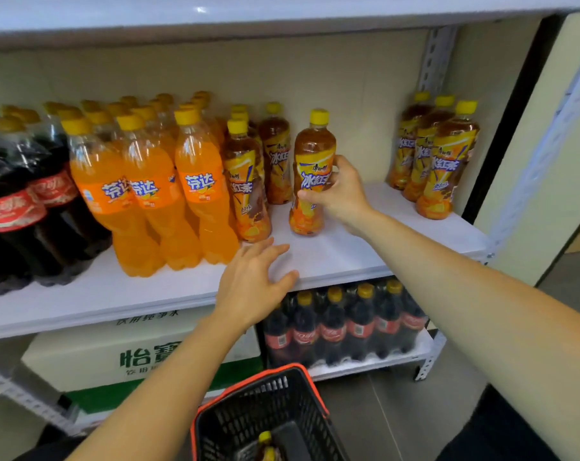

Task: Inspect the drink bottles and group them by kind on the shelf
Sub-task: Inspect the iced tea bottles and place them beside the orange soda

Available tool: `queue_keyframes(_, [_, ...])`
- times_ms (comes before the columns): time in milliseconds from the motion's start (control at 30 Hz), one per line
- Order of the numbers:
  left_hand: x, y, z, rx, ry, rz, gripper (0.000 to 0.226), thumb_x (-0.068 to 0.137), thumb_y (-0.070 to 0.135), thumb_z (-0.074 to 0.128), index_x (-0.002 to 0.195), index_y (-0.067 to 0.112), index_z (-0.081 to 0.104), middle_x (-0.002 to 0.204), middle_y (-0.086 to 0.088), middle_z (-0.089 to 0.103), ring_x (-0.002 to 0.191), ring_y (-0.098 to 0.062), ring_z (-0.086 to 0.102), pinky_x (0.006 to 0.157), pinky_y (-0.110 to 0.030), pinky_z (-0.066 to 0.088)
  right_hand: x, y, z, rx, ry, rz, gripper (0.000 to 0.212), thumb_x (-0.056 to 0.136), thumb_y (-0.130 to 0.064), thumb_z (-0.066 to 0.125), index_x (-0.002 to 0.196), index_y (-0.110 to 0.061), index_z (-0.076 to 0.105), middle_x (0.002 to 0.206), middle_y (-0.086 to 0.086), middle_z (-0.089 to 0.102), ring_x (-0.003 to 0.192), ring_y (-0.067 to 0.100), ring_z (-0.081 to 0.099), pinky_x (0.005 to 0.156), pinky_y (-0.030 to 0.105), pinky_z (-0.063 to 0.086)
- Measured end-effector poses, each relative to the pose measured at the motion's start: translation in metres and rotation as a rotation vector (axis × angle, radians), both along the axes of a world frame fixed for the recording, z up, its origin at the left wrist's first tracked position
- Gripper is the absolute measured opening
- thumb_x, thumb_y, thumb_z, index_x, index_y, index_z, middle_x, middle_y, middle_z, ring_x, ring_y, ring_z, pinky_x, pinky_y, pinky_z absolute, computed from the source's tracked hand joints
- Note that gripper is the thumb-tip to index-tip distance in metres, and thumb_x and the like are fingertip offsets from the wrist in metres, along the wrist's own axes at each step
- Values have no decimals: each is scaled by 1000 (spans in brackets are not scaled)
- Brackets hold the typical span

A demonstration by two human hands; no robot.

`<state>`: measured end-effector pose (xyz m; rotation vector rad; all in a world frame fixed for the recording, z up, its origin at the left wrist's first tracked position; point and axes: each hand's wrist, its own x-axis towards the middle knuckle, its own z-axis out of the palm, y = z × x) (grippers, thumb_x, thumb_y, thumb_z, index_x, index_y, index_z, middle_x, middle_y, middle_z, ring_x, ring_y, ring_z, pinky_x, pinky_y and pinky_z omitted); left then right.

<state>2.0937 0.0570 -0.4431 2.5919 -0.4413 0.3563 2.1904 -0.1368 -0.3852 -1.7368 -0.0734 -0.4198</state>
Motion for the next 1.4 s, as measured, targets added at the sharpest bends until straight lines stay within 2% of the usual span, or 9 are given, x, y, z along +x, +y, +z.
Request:
queue_keyframes(200, [15,5,-9,116,-14,24,49,89,66,59,131,41,65,147,10,56,132,-21,44,104,-37,38,68,33,-10,-245,-79,-81,73,65,-15,96,127,-4,59,116,13,72,95,20,65,91,40,55])
queue_keyframes(333, [18,7,-10,118,-30,19,50,86,69,59,127,41,67,142,13,59,130,-19,44,101,-37,38,86,33,-13,-334,-103,-127,74,63,-28,97,124,-9,61,97,4,69,87,18,63,80,34,53])
queue_keyframes(500, [24,-3,-1,104,-38,34,39,82,58,67,112,34,75,125,16,68,117,-17,55,89,-33,44,68,4,-7,-246,-2,1,77,74,-20,92,138,-5,54,107,10,67,96,23,66,89,32,55])
queue_keyframes(667, [50,-48,22,-24,-6,-11,20,87,41,68,99,31,79,109,8,75,102,-19,65,84,-35,54,-3,-69,-23,-221,-236,-436,48,81,-12,83,124,-5,62,112,5,60,104,23,59,93,39,51])
queue_keyframes(833, [100,-126,41,-408,174,-185,8,90,17,72,91,18,80,93,4,76,88,-11,68,80,-23,51,-32,-145,-32,-227,-98,-852,76,76,-25,87,137,-1,49,134,20,49,129,36,43,105,36,34])
queue_keyframes(967, [140,-186,47,-692,301,-327,13,94,3,67,103,10,74,99,-4,71,89,-9,63,78,-13,47,-18,-179,-33,-99,94,-698,89,79,-30,87,146,-1,35,145,15,49,134,33,49,107,43,42])
queue_keyframes(1133, [185,-253,48,-815,383,-340,32,97,10,66,129,9,60,106,-2,64,86,-3,60,68,-8,46,0,-198,-40,60,52,-474,58,87,-7,79,135,0,48,123,14,63,91,12,64,59,9,48])
queue_keyframes(1233, [204,-283,39,-848,399,-411,36,95,-2,66,128,7,53,99,-1,64,84,-5,61,66,-7,50,4,-208,-45,90,21,-439,48,88,-7,78,130,-4,57,120,17,68,96,21,67,74,21,56])
queue_keyframes(1400, [217,-313,29,-791,377,-495,55,83,-3,79,132,3,54,122,-16,69,107,-26,68,90,-31,58,-8,-207,-49,225,-4,-417,42,95,-17,71,135,-16,57,120,4,70,110,21,68,97,41,55])
